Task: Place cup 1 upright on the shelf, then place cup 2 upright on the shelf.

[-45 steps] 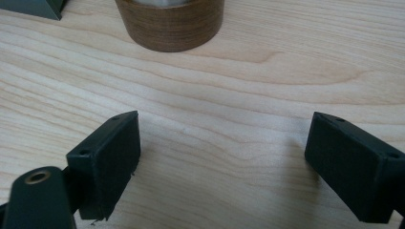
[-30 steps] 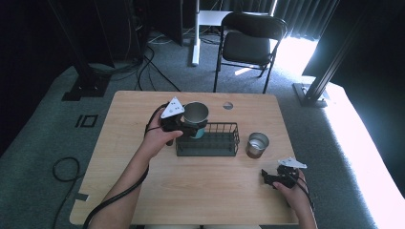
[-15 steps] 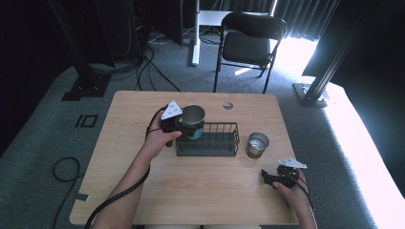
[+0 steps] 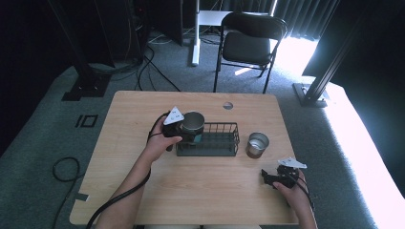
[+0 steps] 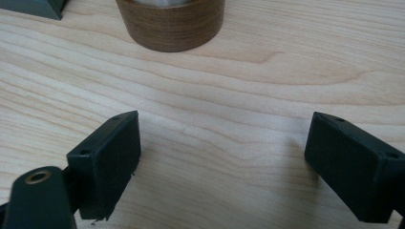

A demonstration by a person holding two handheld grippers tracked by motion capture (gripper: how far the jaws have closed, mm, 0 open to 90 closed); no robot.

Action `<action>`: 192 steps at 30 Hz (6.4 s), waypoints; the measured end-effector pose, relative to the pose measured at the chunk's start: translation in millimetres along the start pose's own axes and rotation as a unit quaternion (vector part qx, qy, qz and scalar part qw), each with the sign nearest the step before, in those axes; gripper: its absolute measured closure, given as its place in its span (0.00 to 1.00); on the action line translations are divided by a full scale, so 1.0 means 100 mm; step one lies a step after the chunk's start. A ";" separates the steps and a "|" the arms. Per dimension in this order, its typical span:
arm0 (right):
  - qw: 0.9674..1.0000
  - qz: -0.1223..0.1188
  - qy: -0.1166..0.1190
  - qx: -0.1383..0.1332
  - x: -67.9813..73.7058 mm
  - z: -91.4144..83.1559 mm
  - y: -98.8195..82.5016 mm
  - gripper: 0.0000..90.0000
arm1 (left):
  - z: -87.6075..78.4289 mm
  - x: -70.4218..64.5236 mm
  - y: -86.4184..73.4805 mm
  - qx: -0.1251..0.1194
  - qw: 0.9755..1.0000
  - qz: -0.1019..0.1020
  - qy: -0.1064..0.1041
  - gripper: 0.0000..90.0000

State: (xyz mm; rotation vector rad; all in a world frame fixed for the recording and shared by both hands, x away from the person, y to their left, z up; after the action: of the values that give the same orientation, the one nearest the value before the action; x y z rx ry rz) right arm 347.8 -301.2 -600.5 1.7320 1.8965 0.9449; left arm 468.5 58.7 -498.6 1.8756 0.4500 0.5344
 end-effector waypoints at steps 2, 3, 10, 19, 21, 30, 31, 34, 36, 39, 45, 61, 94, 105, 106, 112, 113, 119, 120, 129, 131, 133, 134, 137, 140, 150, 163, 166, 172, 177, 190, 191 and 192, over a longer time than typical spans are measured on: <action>1.000 0.000 0.000 0.000 0.00 0.00 0.00 0.13 | 0.00 0.00 0.00 -0.003 1.000 -0.002 0.004 0.15; 1.000 0.000 0.000 0.000 0.00 0.00 0.00 0.13 | 0.00 0.00 -0.01 -0.002 1.000 0.003 0.007 0.15; 1.000 0.000 0.000 0.000 0.00 0.00 0.00 0.13 | -0.02 -0.03 -0.01 0.016 1.000 0.010 -0.002 0.09; 1.000 0.000 0.000 0.000 0.00 0.00 0.00 0.13 | -0.18 -0.05 -0.01 0.027 1.000 0.016 0.002 0.04; 1.000 0.000 0.000 0.000 0.00 0.00 0.00 0.13 | -0.22 -0.06 -0.04 0.030 0.999 0.018 0.000 0.04; 1.000 0.000 0.000 0.000 0.00 0.00 0.00 0.13 | -0.39 -0.07 -0.11 0.030 0.999 0.011 -0.002 0.04; 1.000 0.000 0.000 0.000 0.00 0.00 0.00 0.13 | -0.41 -0.07 -0.12 0.029 1.000 0.010 -0.001 0.04; 1.000 0.000 0.000 0.000 0.00 0.00 0.00 0.13 | -0.47 -0.08 -0.14 0.029 1.000 0.008 0.000 0.04; 1.000 0.000 0.000 0.000 0.00 0.00 0.00 0.13 | -0.50 -0.08 -0.16 0.028 1.000 0.006 0.001 0.04; 1.000 0.000 0.000 0.000 0.00 0.00 0.00 0.13 | -0.55 -0.08 -0.18 0.028 1.000 0.002 0.005 0.04; 1.000 0.000 0.000 0.000 0.00 0.00 0.00 0.13 | -0.68 -0.05 -0.27 0.031 0.999 -0.007 0.013 0.04; 1.000 0.000 0.000 0.000 0.00 0.00 0.00 0.13 | -1.01 0.02 -0.60 0.058 0.997 -0.028 0.040 0.04; 1.000 0.000 0.000 0.000 0.00 0.00 0.00 0.13 | -1.51 -0.15 -1.42 0.155 0.982 -0.070 0.080 0.04; 1.000 -0.001 0.000 0.000 0.00 0.00 0.00 0.13 | -1.85 -0.03 -1.59 0.198 0.964 -0.108 0.140 0.04; 1.000 -0.001 0.000 0.000 0.00 0.00 0.00 0.13 | -1.85 -0.03 -1.59 0.198 0.964 -0.108 0.140 0.04; 1.000 0.000 0.000 0.000 0.00 0.00 0.00 0.13 | -2.02 0.07 -1.66 0.227 0.948 -0.123 0.186 0.04; 1.000 -0.001 0.000 0.000 0.00 0.00 0.00 0.13 | -2.06 0.08 -1.69 0.235 0.945 -0.128 0.188 0.04; 1.000 0.000 0.000 0.000 0.00 0.00 0.00 0.13 | -2.12 0.06 -1.81 0.273 0.935 -0.128 0.186 0.04; 1.000 0.000 0.000 0.000 0.00 0.00 0.00 0.13 | -2.12 0.06 -1.81 0.273 0.935 -0.128 0.186 0.03; 1.000 -0.001 0.000 0.000 0.00 0.00 0.00 0.13 | -2.14 0.07 -1.83 0.270 0.936 -0.128 0.187 0.02; 1.000 -0.001 0.000 0.000 0.00 0.00 0.00 0.13 | -2.14 0.07 -1.83 0.271 0.936 -0.127 0.186 0.02; 1.000 -0.001 0.000 0.000 0.00 0.00 0.00 0.13 | -2.14 0.07 -1.83 0.270 0.936 -0.127 0.186 0.02; 1.000 -0.001 0.000 0.000 0.00 0.00 0.00 0.13 | -2.14 0.07 -1.83 0.270 0.936 -0.127 0.186 0.02; 1.000 -0.001 0.001 0.000 0.00 0.00 0.00 0.13 | -2.14 0.07 -1.83 0.270 0.936 -0.127 0.186 0.02; 1.000 -0.004 0.003 0.001 0.00 0.00 0.00 0.13 | -2.14 0.07 -1.83 0.270 0.936 -0.127 0.185 0.02; 1.000 -0.006 0.005 0.001 -0.01 0.00 0.00 0.13 | -2.12 0.05 -1.82 0.269 0.940 -0.119 0.174 0.02; 1.000 -0.008 0.026 -0.015 0.08 -0.01 0.07 0.13 | -2.10 0.04 -1.81 0.269 0.939 -0.122 0.178 0.02; 0.999 -0.009 0.031 -0.021 0.11 -0.01 0.12 0.13 | -2.10 0.04 -1.81 0.269 0.939 -0.122 0.178 0.02; 0.998 -0.008 0.045 -0.030 0.17 0.00 0.21 0.13 | -2.10 0.04 -1.81 0.269 0.939 -0.122 0.178 0.02; 0.998 -0.007 0.052 -0.037 0.21 0.02 0.28 0.13 | -2.10 0.04 -1.81 0.269 0.939 -0.122 0.178 0.02; 0.997 -0.004 0.055 -0.052 0.28 0.10 0.40 0.13 | -2.10 0.04 -1.81 0.269 0.939 -0.122 0.178 0.02; 0.997 -0.004 0.054 -0.053 0.28 0.11 0.41 0.13 | -2.10 0.04 -1.81 0.269 0.939 -0.122 0.178 0.02; 0.997 -0.004 0.054 -0.053 0.28 0.11 0.41 0.13 | -2.10 0.04 -1.81 0.269 0.939 -0.122 0.178 0.02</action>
State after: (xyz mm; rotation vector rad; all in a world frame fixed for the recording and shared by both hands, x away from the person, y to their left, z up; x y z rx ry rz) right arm 380.4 -271.7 -574.7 1.6413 1.8813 1.1372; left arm 344.6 284.2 -601.1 2.1968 1.1481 0.6262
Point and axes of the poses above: each handheld gripper's, and its own axes: z roughly forward along the jaws, y roughly out of its top, x roughly to its left, the point moved 6 cm from there along z, roughly forward along the jaws, and after that the axes turned 11 degrees about z, right-handed, at the moved point
